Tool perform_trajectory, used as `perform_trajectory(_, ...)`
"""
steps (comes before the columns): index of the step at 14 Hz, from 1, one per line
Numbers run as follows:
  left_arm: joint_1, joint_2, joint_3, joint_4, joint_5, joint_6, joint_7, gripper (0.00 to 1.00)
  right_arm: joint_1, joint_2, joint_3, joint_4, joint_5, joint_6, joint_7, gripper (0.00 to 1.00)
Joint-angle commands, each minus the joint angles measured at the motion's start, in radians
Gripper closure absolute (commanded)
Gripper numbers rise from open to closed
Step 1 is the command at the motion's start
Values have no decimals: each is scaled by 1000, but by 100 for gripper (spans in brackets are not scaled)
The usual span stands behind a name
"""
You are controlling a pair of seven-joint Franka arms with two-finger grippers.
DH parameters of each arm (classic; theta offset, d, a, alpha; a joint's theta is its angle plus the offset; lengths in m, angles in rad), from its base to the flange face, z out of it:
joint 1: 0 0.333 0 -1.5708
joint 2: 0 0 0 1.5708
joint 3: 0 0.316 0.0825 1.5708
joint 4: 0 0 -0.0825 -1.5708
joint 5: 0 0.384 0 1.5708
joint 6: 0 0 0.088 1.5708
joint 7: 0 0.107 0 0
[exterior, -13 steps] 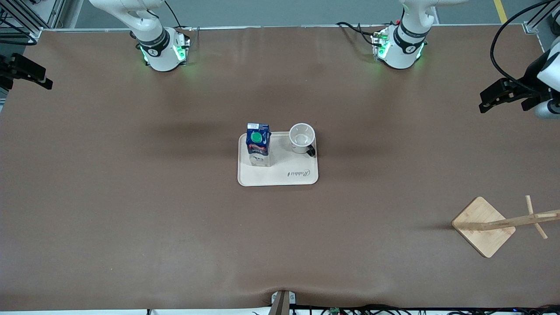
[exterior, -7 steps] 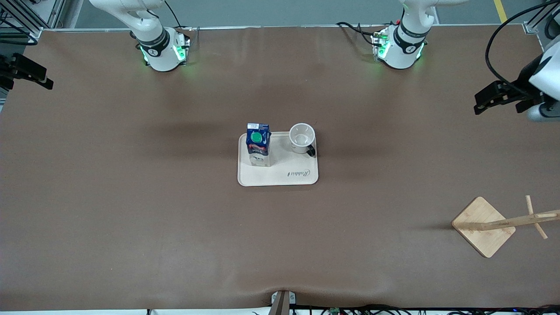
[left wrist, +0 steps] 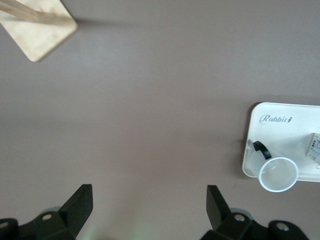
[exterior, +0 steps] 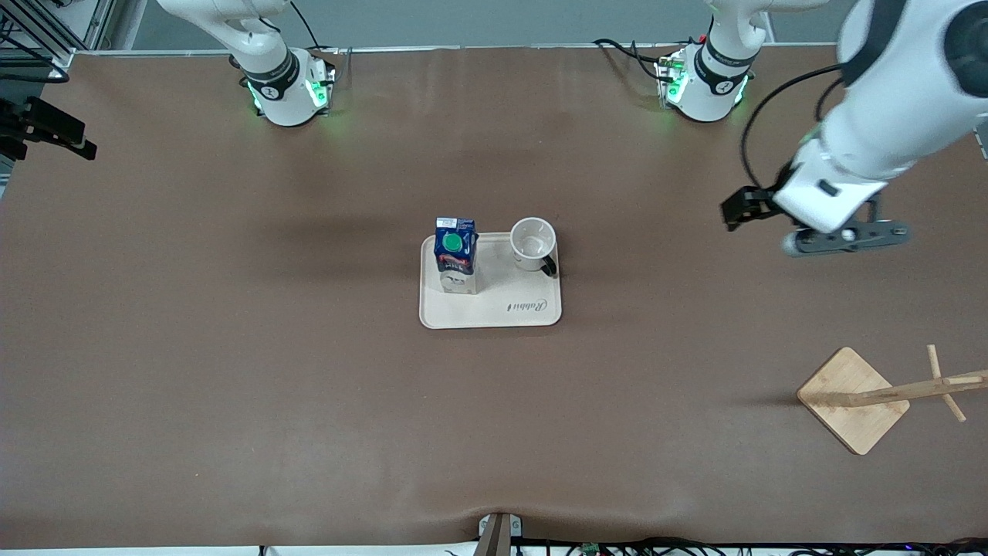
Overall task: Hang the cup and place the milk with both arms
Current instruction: 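Reach the left gripper to the white mug's rim on the tray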
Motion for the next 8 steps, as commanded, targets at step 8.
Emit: perform_trajectory(8, -20, 41, -257, -307, -2, 407, -506, 0, -13, 0, 8, -7, -2, 2, -7, 0)
